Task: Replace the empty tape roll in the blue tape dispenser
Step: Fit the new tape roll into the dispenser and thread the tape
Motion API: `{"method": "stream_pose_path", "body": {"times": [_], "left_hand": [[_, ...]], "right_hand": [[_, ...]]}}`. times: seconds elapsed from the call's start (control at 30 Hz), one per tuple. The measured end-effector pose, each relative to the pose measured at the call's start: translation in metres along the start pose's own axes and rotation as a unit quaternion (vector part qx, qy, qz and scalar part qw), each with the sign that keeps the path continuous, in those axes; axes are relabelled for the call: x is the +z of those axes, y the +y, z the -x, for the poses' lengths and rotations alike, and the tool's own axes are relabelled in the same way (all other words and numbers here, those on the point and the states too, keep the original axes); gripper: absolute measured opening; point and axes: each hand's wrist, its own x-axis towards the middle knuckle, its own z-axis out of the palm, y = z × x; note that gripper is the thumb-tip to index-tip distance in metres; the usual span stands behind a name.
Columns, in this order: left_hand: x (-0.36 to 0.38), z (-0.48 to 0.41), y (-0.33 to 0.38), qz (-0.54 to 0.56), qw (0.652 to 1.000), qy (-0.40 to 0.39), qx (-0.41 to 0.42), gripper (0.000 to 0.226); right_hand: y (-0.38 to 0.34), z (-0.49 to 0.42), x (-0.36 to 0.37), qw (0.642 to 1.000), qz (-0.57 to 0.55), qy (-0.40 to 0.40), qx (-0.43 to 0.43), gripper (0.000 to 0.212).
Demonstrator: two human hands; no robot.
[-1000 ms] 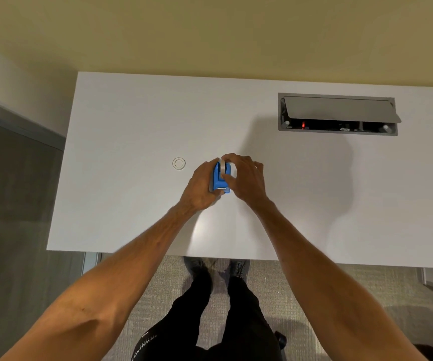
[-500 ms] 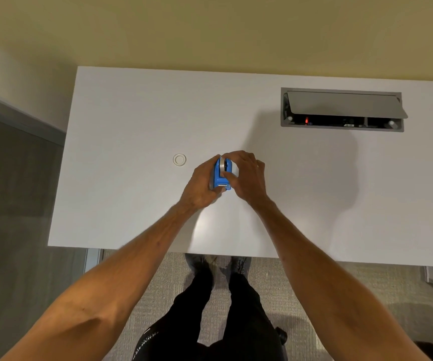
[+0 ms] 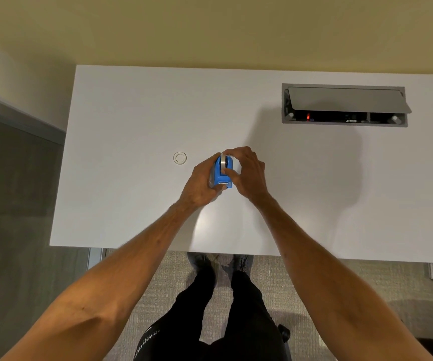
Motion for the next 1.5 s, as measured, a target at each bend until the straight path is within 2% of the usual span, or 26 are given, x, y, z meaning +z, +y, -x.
{"method": "stream_pose_path", "body": {"times": [0.47, 0.7, 0.9, 1.0, 1.1, 1.23, 1.5], "left_hand": [[0.003, -0.002, -0.011, -0.017, 0.999, 0.011, 0.039, 0.076], [0.002, -0.004, -0.016, -0.019, 0.999, 0.003, 0.047, 0.073], [0.001, -0.003, -0.016, -0.005, 0.999, 0.004, 0.05, 0.072], [0.0, -0.002, -0.014, 0.003, 0.998, 0.003, 0.057, 0.078], [0.0, -0.001, -0.008, 0.011, 0.998, 0.008, 0.061, 0.085], [-0.001, 0.0, -0.004, 0.022, 0.998, 0.008, 0.061, 0.075], [-0.001, -0.002, -0.01, 0.0, 0.999, 0.0, 0.037, 0.077]], "right_hand": [[0.007, 0.005, 0.005, 0.997, -0.079, 0.022, -0.001, 0.054], [0.012, 0.002, 0.004, 0.996, -0.091, -0.007, 0.0, 0.048], [0.01, 0.0, 0.002, 0.994, -0.102, -0.031, -0.001, 0.052], [0.0, -0.003, -0.004, 0.996, -0.074, -0.051, -0.008, 0.054], [-0.004, -0.007, -0.006, 0.997, -0.037, -0.051, -0.049, 0.054], [-0.004, -0.009, -0.007, 0.996, 0.025, -0.049, -0.068, 0.047], [-0.006, -0.011, -0.012, 0.994, 0.065, -0.053, -0.07, 0.047]]}}
